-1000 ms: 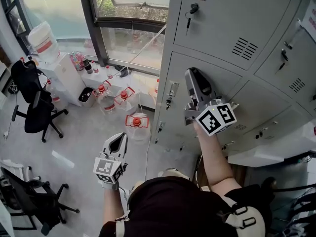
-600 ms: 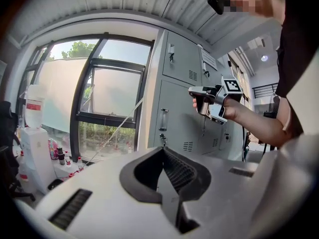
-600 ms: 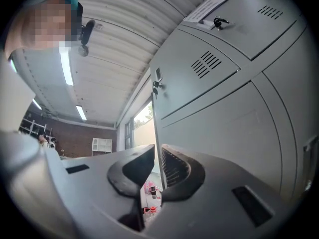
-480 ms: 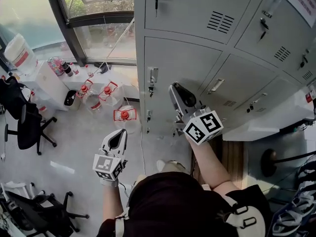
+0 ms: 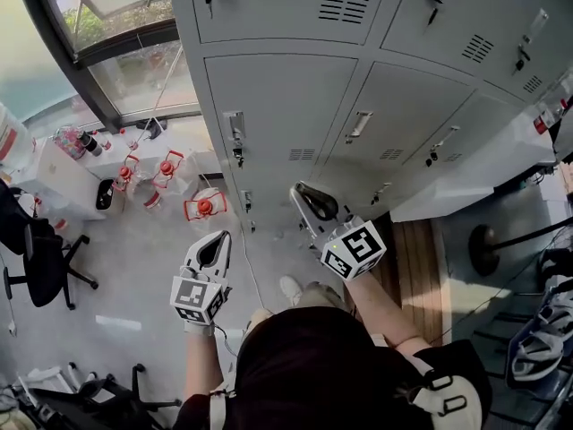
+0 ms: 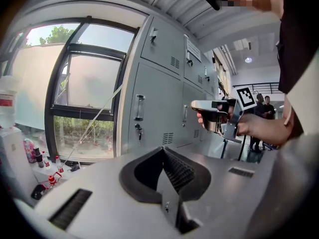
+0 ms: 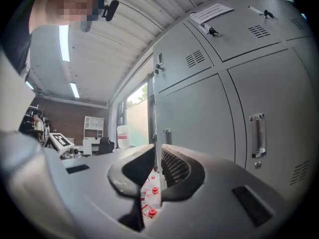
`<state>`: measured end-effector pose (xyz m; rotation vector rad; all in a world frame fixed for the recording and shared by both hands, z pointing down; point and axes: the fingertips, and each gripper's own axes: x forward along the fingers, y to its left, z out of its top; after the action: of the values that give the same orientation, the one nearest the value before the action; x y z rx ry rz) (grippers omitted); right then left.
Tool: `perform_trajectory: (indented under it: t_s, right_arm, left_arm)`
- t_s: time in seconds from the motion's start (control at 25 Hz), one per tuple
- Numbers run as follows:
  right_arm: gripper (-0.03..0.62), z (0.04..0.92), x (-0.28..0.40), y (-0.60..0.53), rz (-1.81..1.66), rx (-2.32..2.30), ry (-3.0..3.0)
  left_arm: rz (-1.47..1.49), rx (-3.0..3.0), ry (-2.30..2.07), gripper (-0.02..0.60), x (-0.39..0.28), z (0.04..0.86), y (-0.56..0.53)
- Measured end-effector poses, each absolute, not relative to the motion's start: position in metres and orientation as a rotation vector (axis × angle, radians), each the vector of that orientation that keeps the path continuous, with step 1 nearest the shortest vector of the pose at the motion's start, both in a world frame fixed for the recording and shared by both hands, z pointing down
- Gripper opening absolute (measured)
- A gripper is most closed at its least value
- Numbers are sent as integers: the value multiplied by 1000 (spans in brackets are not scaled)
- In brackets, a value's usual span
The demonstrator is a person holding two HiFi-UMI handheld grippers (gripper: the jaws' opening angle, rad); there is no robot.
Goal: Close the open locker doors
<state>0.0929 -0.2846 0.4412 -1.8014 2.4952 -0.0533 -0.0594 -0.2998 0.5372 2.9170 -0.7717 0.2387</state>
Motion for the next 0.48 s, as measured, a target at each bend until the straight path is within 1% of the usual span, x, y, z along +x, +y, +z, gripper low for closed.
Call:
perform_trajectory:
  t_s: [0.48]
  right_arm:
    - [52, 484, 118, -232, -88, -1923, 2475]
  left_arm:
    - [256, 2969, -575, 8, -12, 542, -285]
